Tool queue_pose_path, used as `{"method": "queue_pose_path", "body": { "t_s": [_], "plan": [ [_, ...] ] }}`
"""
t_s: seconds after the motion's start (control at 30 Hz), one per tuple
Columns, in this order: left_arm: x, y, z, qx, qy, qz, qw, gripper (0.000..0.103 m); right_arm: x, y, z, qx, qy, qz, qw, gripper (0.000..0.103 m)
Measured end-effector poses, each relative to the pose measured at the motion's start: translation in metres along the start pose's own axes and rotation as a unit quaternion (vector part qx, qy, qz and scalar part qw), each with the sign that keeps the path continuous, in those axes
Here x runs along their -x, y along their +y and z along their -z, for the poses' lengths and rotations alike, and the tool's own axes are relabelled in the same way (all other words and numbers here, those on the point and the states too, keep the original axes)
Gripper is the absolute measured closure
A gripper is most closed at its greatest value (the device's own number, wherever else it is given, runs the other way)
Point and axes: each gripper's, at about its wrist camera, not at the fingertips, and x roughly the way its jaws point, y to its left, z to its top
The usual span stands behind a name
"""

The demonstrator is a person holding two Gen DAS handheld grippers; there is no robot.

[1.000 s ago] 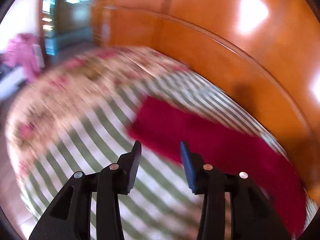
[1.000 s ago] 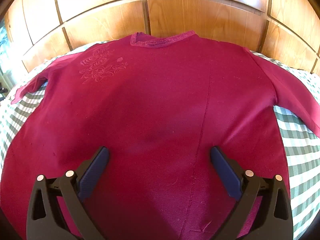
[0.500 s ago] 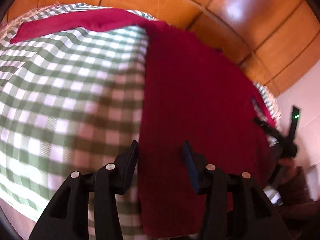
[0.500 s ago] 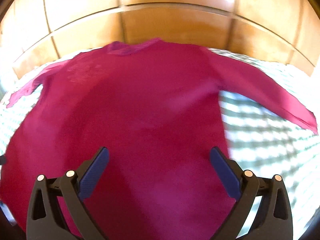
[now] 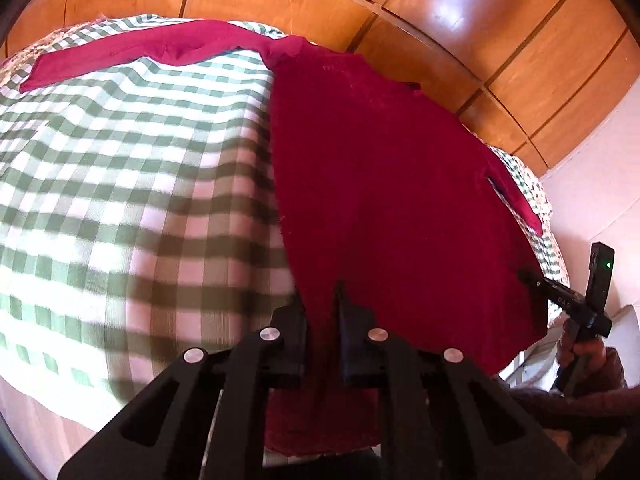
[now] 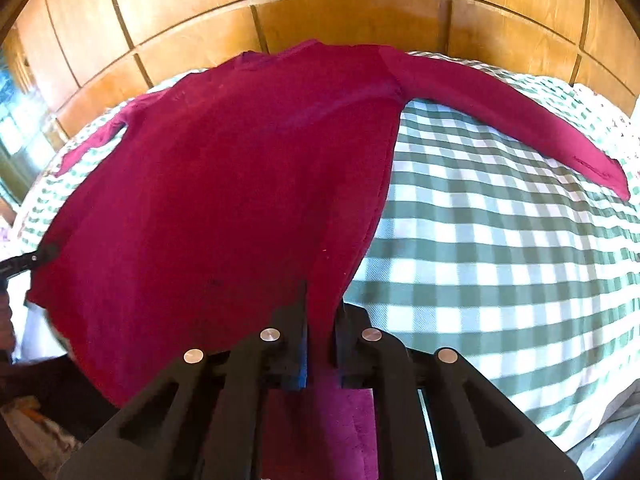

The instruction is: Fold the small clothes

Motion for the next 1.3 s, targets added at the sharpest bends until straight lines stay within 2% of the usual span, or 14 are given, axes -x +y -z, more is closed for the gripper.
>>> {"method": "queue_pose_path", "body": {
  "t_s": [0.17,0.27,0.33,0.37,0.4,0.57,0.77,0.87,0.97,1.03,1.13,1.17,1.23,1.3],
  "plan": [
    [-0.007,-0.003,0.011,-0.014,0.024,-0.023,0.9993,0.088,-0.004,-0.019,0.013,-0.001,0.035,0.002,0.999,0.095],
    [0.01,-0.009,-0.001,-0.029,-0.006,-0.018,0.9994,0.074,-0.001,-0.025,0.013,-0.016,0.039,-0.011,0.999,0.094],
    [0.013,-0.016,-0.014,-0.036,-0.027,-0.027,0.9986,0.066,0.001,-0.036,0.012,-0.04,0.038,-0.023,0.998,0.078],
    [0.012,-0.019,-0.019,-0.04,-0.032,-0.029,0.9983,0.065,0.002,-0.041,0.011,-0.056,0.031,-0.023,0.998,0.057],
    [0.007,-0.026,-0.029,-0.049,-0.038,-0.03,0.9976,0.065,0.004,-0.051,0.009,-0.08,0.018,-0.016,0.996,0.044],
    [-0.028,-0.063,-0.059,-0.086,-0.039,-0.034,0.9949,0.061,0.01,-0.11,-0.004,-0.205,-0.037,-0.004,0.978,0.043],
    [-0.072,-0.105,-0.072,-0.127,-0.013,-0.056,0.9903,0.06,0.002,-0.213,-0.018,-0.381,-0.106,0.021,0.918,0.043],
    [-0.086,-0.113,-0.07,-0.137,0.005,-0.063,0.9885,0.056,0.002,-0.268,-0.023,-0.467,-0.143,0.017,0.873,0.044],
    [-0.094,-0.112,-0.065,-0.13,0.024,-0.067,0.9889,0.054,-0.002,-0.309,-0.028,-0.52,-0.166,0.013,0.838,0.044],
    [-0.096,-0.112,-0.064,-0.125,0.027,-0.069,0.9894,0.051,-0.004,-0.328,-0.032,-0.537,-0.172,0.016,0.826,0.044],
    [-0.101,-0.116,-0.065,-0.125,0.03,-0.073,0.9891,0.046,-0.014,-0.346,-0.05,-0.546,-0.175,0.029,0.819,0.044],
    [-0.103,-0.118,-0.065,-0.127,0.031,-0.076,0.9885,0.045,-0.015,-0.35,-0.052,-0.544,-0.174,0.032,0.82,0.044],
    [-0.107,-0.121,-0.066,-0.129,0.033,-0.081,0.9878,0.044,-0.022,-0.356,-0.067,-0.533,-0.166,0.044,0.828,0.058],
    [-0.107,-0.121,-0.066,-0.129,0.033,-0.082,0.9877,0.043,-0.019,-0.357,-0.072,-0.513,-0.145,0.067,0.843,0.098]
  ]
}}
